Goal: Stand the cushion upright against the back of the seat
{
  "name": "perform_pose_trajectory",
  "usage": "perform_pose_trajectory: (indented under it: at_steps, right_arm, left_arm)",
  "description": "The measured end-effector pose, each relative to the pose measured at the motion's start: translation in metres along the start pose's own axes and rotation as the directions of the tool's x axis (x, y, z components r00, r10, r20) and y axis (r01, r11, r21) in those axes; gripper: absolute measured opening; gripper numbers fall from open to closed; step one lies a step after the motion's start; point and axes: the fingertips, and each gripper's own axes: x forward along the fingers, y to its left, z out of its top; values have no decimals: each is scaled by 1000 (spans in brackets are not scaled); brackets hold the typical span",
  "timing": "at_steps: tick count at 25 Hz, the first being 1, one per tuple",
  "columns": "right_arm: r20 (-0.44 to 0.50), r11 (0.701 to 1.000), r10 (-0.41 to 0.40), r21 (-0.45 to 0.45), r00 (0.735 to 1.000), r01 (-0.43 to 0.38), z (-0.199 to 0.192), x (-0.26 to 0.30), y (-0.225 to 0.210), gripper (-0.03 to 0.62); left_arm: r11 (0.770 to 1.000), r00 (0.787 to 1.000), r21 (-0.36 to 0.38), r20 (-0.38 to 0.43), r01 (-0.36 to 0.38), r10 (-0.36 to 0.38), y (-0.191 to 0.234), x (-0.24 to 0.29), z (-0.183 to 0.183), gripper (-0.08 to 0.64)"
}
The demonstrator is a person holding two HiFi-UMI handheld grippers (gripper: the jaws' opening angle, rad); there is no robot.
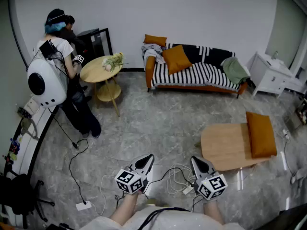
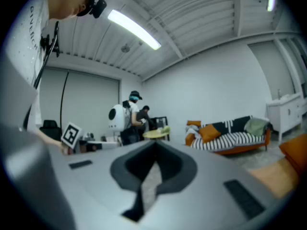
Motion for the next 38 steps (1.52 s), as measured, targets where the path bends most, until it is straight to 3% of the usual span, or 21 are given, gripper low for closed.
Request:
perform_pose_trajectory:
  at_steps: [13,21,28,38]
  right_arm:
    - [5,1000,21,-13,1000,-21,-3,-18,-22,18]
    - [2,1000,7,24,1000,-8,-6,7,-51,18]
    - [-7,998,-29,58,1000,29,-9,73,-93,18]
    - [11,992,-108,72,994,107,27,216,-180,18]
  left_arm:
    - [1000,1000,-4,9,-20,20,-26,24,-16,23]
    - [999,999,-22,-5,-38,38,1,50,-19,23]
    - [1000,1000,-23,-26,12,-12,56,116,-13,23]
    - [997,997,-1,-32,74,-74,171,235,41,23]
